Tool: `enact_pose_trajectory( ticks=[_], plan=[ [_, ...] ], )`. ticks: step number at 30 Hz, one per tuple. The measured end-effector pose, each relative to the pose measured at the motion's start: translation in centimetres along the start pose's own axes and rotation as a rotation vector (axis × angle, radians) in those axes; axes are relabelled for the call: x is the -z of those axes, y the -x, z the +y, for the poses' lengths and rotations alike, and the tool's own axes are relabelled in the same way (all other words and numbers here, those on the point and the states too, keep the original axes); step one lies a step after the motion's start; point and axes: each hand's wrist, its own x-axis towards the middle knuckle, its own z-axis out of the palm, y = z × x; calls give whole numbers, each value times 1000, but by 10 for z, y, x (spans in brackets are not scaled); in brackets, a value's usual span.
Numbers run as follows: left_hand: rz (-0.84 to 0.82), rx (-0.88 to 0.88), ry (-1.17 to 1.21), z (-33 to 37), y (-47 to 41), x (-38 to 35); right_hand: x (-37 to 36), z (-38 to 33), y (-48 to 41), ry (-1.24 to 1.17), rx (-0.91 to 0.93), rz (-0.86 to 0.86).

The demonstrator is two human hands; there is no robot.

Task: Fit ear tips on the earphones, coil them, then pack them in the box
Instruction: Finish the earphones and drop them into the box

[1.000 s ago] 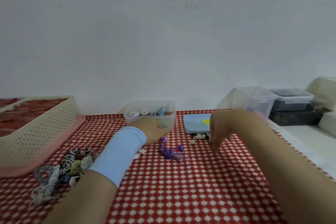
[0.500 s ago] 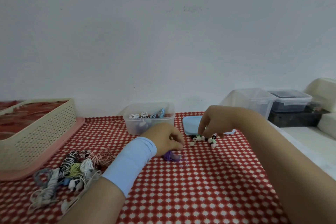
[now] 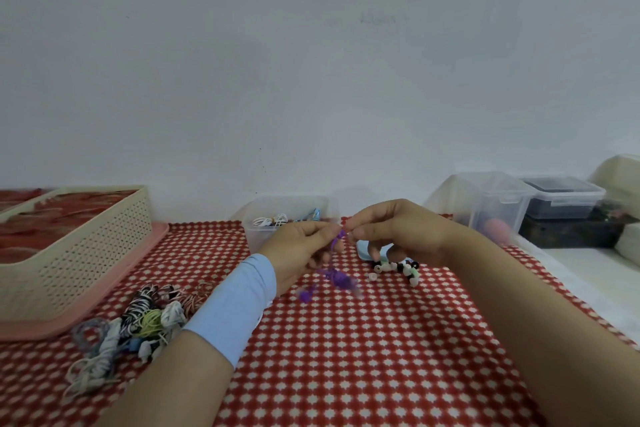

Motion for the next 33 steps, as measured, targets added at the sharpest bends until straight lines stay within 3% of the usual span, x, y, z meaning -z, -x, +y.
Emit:
enact_pose_trajectory(
  ticks=[4, 16, 33],
  plan=[
    [-42, 24, 125, 2, 0, 1, -3, 0, -2, -32, -7, 14],
    [-32, 6, 69, -2, -1, 4, -7, 0, -2, -91, 20, 11],
    [-69, 45, 178, 0, 3, 3, -7, -4, 1, -55, 37, 12]
  ],
)
